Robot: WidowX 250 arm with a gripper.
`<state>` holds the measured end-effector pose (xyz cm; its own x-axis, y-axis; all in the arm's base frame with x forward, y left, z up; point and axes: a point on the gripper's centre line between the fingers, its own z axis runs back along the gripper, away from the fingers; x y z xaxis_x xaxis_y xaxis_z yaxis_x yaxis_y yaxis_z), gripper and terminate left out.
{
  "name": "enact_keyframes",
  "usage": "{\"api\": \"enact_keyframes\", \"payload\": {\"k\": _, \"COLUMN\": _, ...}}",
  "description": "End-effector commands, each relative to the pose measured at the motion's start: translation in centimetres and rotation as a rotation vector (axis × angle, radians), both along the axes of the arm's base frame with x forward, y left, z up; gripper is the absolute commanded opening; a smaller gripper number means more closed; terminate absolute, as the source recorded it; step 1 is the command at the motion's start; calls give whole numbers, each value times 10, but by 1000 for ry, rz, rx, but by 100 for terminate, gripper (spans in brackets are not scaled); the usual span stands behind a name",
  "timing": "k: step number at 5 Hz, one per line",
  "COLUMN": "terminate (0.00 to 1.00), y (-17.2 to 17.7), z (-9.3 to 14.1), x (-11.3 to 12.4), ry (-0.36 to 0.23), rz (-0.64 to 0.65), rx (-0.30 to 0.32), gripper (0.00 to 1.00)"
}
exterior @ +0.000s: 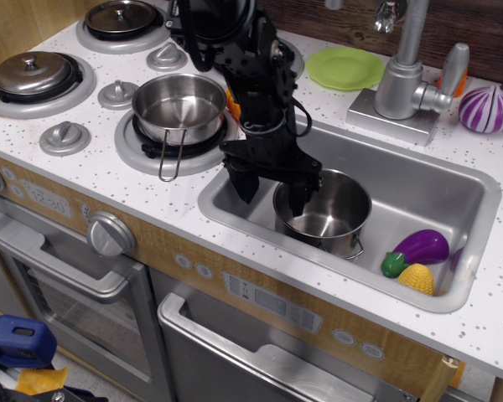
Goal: Pick up pot from sink
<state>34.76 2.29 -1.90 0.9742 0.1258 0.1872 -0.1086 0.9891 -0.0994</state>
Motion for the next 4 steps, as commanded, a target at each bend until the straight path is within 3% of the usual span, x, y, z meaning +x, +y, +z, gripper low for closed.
{"api": "enact_keyframes", "payload": {"k": 1, "terminate": 0, "y": 5, "z": -2, "x": 8, "ry": -42, "rz": 35, "rx": -4, "gripper": 100}}
{"api": "enact_keyframes", "payload": {"k": 2, "terminate": 0, "y": 5, "z": -5, "x": 8, "ry": -29, "rz": 81, "rx": -7, "gripper": 0}}
{"api": "enact_keyframes", "payload": {"k": 4, "terminate": 0, "y": 2, "z": 11, "x": 12, "ry": 3, "rz": 90, "rx": 11, "gripper": 0}}
